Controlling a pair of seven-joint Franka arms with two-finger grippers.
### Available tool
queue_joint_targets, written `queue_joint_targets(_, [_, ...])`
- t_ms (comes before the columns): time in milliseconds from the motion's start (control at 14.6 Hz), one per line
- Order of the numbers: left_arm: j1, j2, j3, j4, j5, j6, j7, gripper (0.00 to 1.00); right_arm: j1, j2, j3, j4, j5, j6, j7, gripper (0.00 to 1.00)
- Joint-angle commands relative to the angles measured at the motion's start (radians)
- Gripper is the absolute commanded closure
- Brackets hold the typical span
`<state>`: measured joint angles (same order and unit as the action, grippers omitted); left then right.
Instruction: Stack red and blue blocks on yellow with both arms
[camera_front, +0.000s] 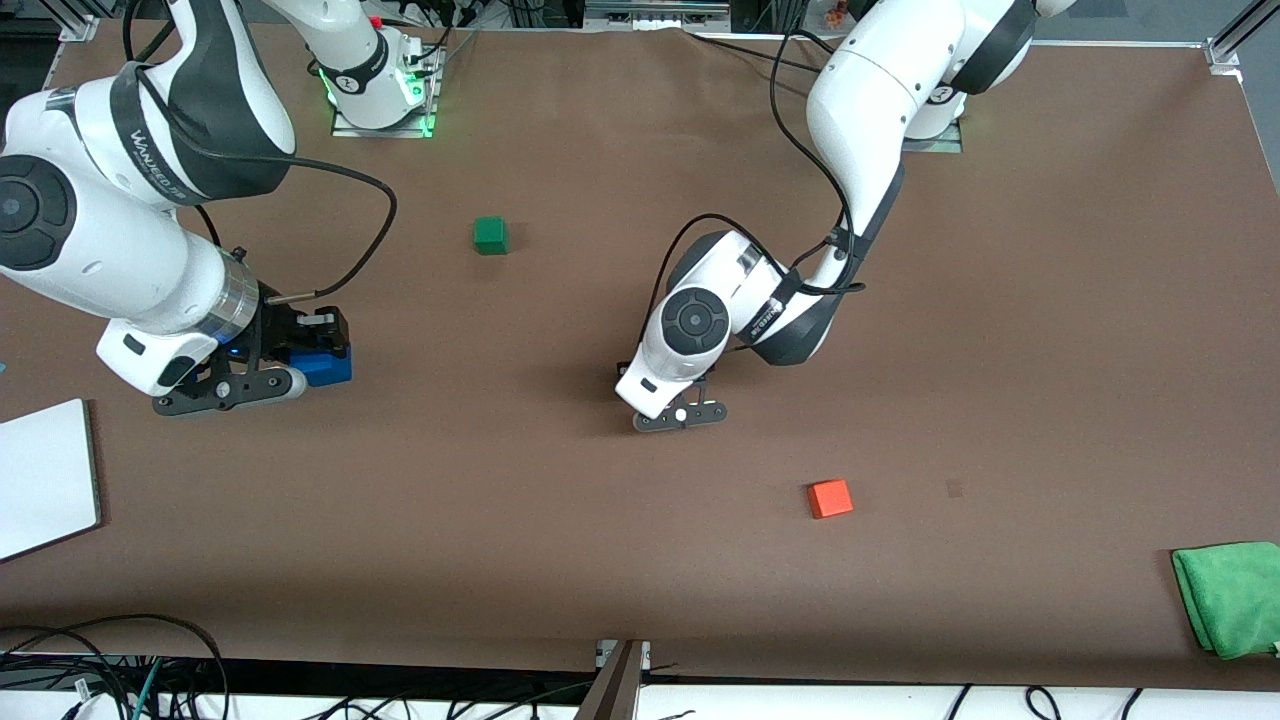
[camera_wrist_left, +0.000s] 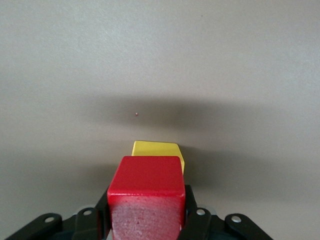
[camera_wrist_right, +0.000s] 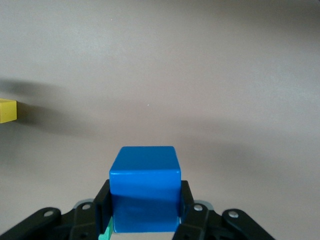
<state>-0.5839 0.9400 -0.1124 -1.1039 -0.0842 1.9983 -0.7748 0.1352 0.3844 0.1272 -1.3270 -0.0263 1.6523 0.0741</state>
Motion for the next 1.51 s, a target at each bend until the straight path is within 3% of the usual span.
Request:
queue_joint_targets(0, [-0.03,0.025,0.022,0.049,0.018,-0.015,-0.007,1.0,0.024,0.007,-0.001,0.023,0.005,-0.019,0.021,0.58])
queue_joint_targets(824, [-0.028,0.023,0.022,0.049,0.017,-0.016,-0.012,1.0,0.066,0.011,-0.001,0.023,0.005,-0.008,0.105,0.57])
queue_joint_targets(893, [-0.03,0.023,0.022,0.049,0.017,-0.016,-0.015,0.94,0.066,0.011,-0.001,0.023,0.005,-0.008,0.105,0.57])
queue_joint_targets(961, [-0.028,0.023,0.022,0.049,0.017,-0.016,-0.015,0.66,0.066,0.011,-0.001,0.023,0.005,-0.008,0.105,0.57])
queue_joint_targets(1030, [-0.028,0.022,0.023,0.049,0.017,-0.016,-0.014,0.06,0.066,0.013,-0.001,0.023,0.005,-0.008,0.105,0.57])
queue_joint_targets(1099, [-0.028,0.022,0.023,0.049,0.018,-0.016,-0.009,0.0,0.066,0.013,-0.001,0.023,0.005,-0.008,0.105,0.57])
queue_joint_targets(1442, [-0.024,0.016,0.023,0.049,0.017,-0.018,-0.008,0.0,0.087,0.013,-0.001,0.022,0.005,-0.008,0.16,0.57])
